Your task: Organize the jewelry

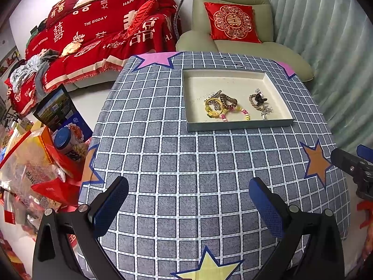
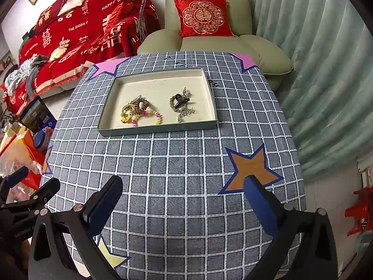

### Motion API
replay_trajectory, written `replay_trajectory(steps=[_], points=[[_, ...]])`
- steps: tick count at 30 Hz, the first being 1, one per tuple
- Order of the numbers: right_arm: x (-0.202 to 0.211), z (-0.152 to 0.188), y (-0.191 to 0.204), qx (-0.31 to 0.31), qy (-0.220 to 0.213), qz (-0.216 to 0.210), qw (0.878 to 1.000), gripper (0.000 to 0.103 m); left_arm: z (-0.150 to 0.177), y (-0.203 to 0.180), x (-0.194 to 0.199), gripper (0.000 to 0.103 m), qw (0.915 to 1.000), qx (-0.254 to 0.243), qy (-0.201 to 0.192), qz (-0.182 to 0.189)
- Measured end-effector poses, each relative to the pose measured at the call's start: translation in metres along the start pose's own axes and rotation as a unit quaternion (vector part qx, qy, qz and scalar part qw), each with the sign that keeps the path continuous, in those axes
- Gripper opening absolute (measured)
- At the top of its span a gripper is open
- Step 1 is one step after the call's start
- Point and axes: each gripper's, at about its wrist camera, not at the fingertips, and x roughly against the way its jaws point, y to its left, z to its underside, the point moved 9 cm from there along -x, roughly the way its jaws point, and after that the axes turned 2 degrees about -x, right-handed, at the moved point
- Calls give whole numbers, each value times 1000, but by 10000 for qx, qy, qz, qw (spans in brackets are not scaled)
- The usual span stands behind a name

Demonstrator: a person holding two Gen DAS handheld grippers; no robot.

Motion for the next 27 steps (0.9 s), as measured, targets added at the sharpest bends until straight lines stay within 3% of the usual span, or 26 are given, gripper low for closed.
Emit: replay_trajectory(steps=[27], points=[[0,0,-1,-4,11,-8,10000,103,2,-2,0,103,10000,1,14,10]])
